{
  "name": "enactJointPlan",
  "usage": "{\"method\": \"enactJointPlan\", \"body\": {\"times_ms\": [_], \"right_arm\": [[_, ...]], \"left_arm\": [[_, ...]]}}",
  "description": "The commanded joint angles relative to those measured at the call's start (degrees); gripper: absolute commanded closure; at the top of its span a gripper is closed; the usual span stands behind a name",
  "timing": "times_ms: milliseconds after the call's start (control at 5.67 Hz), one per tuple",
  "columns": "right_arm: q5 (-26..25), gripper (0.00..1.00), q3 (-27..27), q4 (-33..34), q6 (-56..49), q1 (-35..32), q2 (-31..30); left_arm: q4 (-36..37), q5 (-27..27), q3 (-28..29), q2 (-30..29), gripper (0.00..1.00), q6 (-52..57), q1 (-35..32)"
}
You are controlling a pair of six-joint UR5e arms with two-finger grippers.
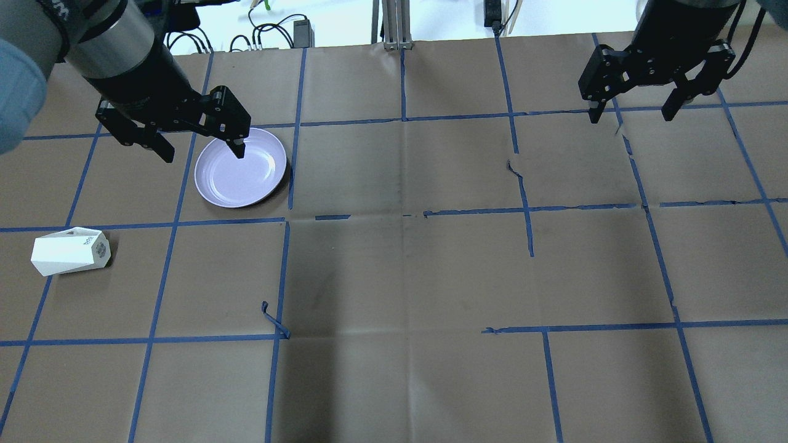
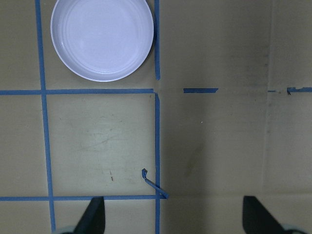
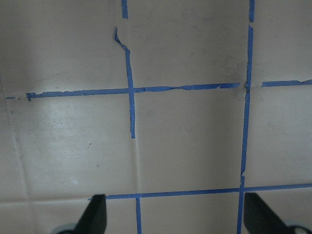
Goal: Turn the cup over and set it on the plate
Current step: 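Move the left gripper down toward the white faceted cup lying on its side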
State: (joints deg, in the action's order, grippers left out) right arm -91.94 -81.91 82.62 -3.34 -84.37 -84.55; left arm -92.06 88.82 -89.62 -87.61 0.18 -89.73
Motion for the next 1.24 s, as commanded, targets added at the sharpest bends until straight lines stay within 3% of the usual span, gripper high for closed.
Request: {"method": "enactJointPlan", "body": {"times_ms": [0,353,529,1059], "right_arm": [[0.00,0.00,0.00,0.00,0.00,0.00,0.00],[0.00,0.00,0.00,0.00,0.00,0.00,0.00],[0.00,0.00,0.00,0.00,0.00,0.00,0.00],[0.00,0.00,0.00,0.00,0.00,0.00,0.00]], "left_arm": [[0.30,-0.05,-0.38,0.25,0.02,0.00,0.08],[0.47,0.03,-0.56,0.16,0.02,1.31,3.05],[0.39,-0.14,-0.29,0.33,0.02,5.58,9.77],[-0.40,-0.32,-0.46,-0.80,0.02,36.81,31.90]]}}
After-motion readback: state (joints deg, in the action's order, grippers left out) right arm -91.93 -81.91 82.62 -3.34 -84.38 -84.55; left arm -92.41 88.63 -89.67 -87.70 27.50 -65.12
